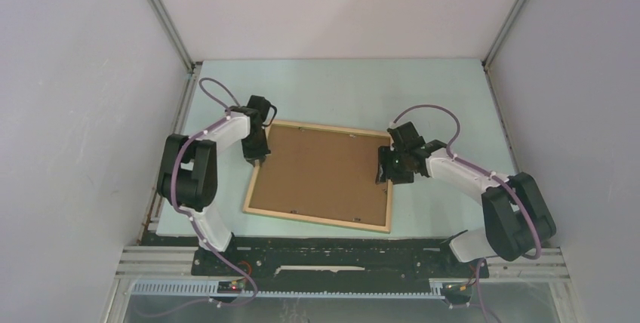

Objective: Put the photo into the frame

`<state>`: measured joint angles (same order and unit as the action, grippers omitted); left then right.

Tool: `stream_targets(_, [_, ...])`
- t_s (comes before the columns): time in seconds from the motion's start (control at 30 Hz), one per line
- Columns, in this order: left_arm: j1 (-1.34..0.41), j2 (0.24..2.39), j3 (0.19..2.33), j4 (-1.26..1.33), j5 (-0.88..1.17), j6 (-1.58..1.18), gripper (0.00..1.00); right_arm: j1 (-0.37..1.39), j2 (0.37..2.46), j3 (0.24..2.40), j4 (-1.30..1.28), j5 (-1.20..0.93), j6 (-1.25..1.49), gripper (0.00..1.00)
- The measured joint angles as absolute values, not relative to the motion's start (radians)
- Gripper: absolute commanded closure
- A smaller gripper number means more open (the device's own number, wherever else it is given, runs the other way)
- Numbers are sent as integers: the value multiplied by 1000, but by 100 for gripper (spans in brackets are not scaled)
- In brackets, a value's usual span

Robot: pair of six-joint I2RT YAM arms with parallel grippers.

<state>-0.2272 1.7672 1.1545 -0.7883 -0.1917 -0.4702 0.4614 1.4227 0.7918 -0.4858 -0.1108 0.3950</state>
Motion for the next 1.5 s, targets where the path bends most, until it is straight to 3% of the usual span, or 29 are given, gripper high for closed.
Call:
stream_targets(0.13, [-226, 1747, 1137, -760, -175, -406, 100, 468, 1425, 792, -486, -110, 395, 36])
stream_targets(0.33, [-222, 1684, 1102, -721, -161, -373, 63, 463, 1425, 792, -483, -118, 395, 35])
stream_targets(0.57, [-220, 1537, 1085, -708, -129, -374, 46, 426, 1402, 792, -477, -147, 393, 34])
stream_targets(0.77, [-220, 1570, 1087, -700, -104, -374, 34, 399, 1399, 792, -478, -157, 390, 32])
stream_targets(0.9, [-220, 1654, 1090, -698, -89, -373, 34, 386, 1401, 792, -477, -161, 389, 31])
stream_targets(1.0, [-220, 1703, 1090, -699, -78, -372, 41, 377, 1412, 792, -470, -168, 387, 32])
stream_targets(1.27, [-207, 1728, 1098, -696, -78, -363, 75, 373, 1461, 792, -436, -194, 387, 33])
stream_targets(1.37, [-199, 1728, 1098, -698, -87, -363, 70, 370, 1492, 794, -427, -194, 387, 32])
stream_targets(1.5, [-198, 1725, 1098, -698, -87, -361, 66, 361, 1535, 814, -429, -192, 385, 23])
